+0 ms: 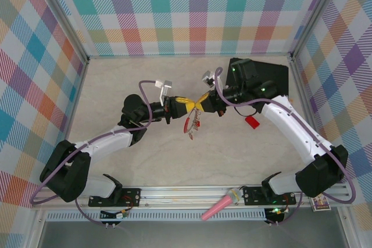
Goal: Put the keys on the keyring
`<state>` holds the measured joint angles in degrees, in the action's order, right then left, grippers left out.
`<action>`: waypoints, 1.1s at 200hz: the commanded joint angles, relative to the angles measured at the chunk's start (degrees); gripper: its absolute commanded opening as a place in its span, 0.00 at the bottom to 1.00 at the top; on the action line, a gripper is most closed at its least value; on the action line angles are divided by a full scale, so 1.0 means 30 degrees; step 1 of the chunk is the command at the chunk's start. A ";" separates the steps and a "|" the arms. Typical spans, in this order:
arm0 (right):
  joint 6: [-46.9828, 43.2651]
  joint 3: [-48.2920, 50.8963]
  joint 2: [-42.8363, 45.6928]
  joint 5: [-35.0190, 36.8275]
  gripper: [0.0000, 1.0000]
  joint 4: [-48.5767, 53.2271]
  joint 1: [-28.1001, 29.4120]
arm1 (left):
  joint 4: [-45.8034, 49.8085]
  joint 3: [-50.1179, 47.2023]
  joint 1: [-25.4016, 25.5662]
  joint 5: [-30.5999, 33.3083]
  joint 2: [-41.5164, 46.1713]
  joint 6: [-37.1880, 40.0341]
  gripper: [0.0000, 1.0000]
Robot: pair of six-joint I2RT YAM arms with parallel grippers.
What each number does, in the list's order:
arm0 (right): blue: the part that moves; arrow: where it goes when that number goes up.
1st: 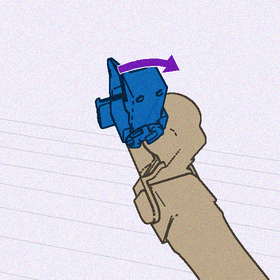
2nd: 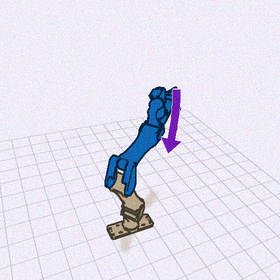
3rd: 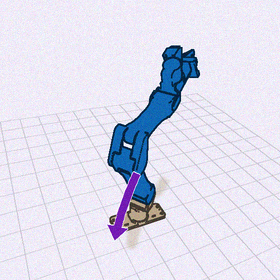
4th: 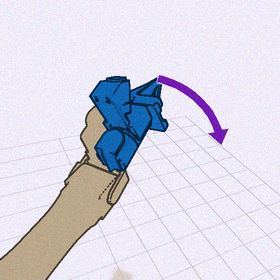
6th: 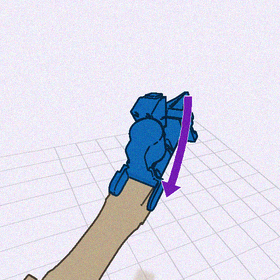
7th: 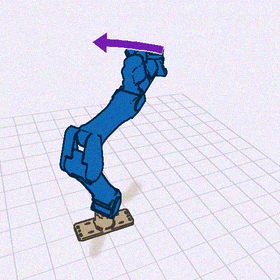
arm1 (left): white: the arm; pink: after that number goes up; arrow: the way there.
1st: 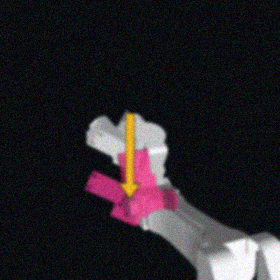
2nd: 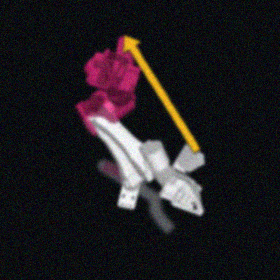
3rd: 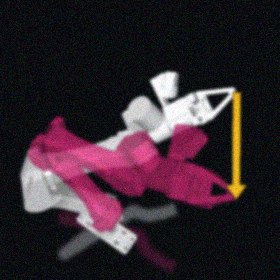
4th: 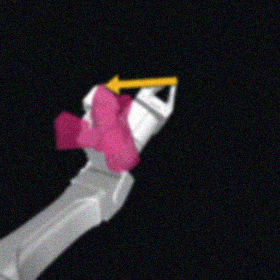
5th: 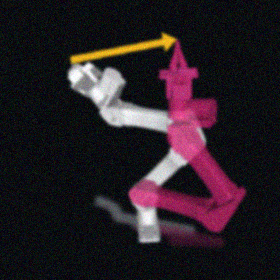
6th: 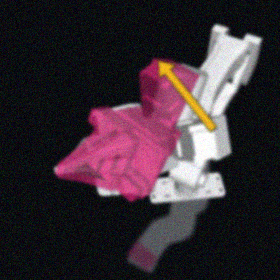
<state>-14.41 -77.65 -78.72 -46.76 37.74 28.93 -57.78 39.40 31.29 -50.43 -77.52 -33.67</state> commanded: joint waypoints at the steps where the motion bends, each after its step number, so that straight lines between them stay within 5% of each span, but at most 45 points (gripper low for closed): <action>1: -0.0207 0.0013 0.0150 -0.0600 0.00 -0.0363 -0.0033 | -0.1492 0.0432 -0.0176 0.0058 0.0027 -0.0288 0.00; 10: -0.0082 0.0070 0.0214 -0.0468 0.03 -0.0502 -0.0033 | -0.1845 0.0377 -0.0176 0.0190 -0.0061 -0.0526 0.00; 21: 0.0308 0.0235 0.0398 -0.0077 0.26 -0.0896 -0.0033 | -0.2432 0.0252 -0.0175 0.0500 -0.0141 -0.0783 0.00; 47: 0.2071 0.1537 0.1768 0.0876 0.33 -0.3506 -0.0161 | -0.4772 -0.0262 -0.0175 0.1467 -0.0335 -0.1726 0.00; 145: 1.1655 0.7426 0.6066 0.3265 0.29 -1.5686 -0.0529 | -0.6278 0.0268 0.0997 0.5635 0.0237 -0.1276 0.00; 220: 1.2477 0.9165 0.5709 0.3179 0.31 -1.8428 -0.0517 | -0.6258 0.0542 0.1758 0.6578 0.0523 -0.0885 0.00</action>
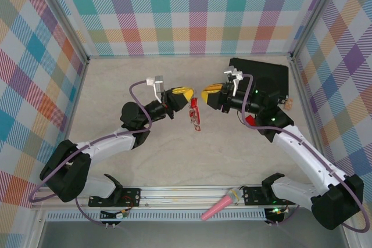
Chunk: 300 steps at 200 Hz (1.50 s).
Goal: Put the keys on the keyring
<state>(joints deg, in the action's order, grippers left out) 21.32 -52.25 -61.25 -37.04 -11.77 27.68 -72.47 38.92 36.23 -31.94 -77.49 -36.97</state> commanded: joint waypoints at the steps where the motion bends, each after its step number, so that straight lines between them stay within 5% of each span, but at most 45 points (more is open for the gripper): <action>1: 0.0552 0.0723 -0.0130 -0.0041 0.31 -0.1989 -0.0109 | -0.1362 0.0706 0.0112 0.0390 0.0517 0.0205 0.00; 131: 0.0919 0.2211 -0.1873 -0.1395 0.42 -0.5666 0.1078 | -0.1274 0.0914 0.0264 0.0496 0.0304 0.0050 0.00; 300: 0.1111 0.4686 -0.2375 0.1386 0.42 -1.0892 0.2519 | -0.1245 0.0737 0.0317 0.0744 0.0681 0.0154 0.00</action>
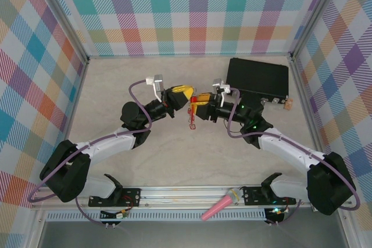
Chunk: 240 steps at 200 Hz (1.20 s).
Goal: Put the keys on the keyring
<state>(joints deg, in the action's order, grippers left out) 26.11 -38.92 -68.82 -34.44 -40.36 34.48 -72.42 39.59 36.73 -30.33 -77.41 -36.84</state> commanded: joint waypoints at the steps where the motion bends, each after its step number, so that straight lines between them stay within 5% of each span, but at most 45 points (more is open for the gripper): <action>1: -0.0492 0.0235 0.0146 0.0535 0.42 -0.1367 0.0254 | -0.1259 0.0512 0.0149 0.0191 0.0644 0.0102 0.00; 61: -0.0331 0.0590 0.0083 0.1069 0.41 -0.2735 0.0460 | -0.1234 0.0504 0.0146 0.0175 0.0611 0.0100 0.00; 143: -0.0432 0.0821 0.0169 0.1115 0.15 -0.2997 0.0456 | -0.1216 0.0359 0.0147 0.0192 0.0803 0.0220 0.00; 240: -0.1996 0.1684 0.2150 0.2459 0.00 -0.1756 0.0460 | -0.1086 0.0279 0.0134 0.0032 0.0941 0.0244 0.00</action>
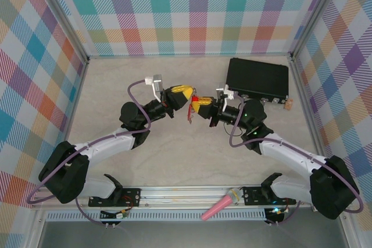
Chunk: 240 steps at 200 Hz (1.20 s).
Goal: Put the keys on the keyring
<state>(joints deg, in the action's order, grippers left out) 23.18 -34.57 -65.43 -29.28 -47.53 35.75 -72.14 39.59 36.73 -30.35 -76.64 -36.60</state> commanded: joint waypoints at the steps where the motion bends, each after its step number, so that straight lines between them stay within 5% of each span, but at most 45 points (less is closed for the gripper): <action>1: -0.1048 0.0224 0.1059 0.0767 0.00 0.0694 0.0037 | -0.1165 0.0279 0.0142 0.0024 0.0695 0.0176 0.00; 96: -0.5233 -0.3402 0.3047 0.1056 0.00 1.0676 -0.0021 | -0.0926 0.0484 0.0149 -0.0896 0.0512 -0.0097 0.00; 240: -0.7225 -0.5637 0.3368 0.1209 0.00 1.4034 -0.0197 | 0.1724 0.0143 0.0149 -0.1825 0.1490 0.1030 0.00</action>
<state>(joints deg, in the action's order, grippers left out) 3.51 -49.36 -56.66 -25.89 -6.90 35.59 -67.59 39.59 37.06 -34.96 -74.28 -35.48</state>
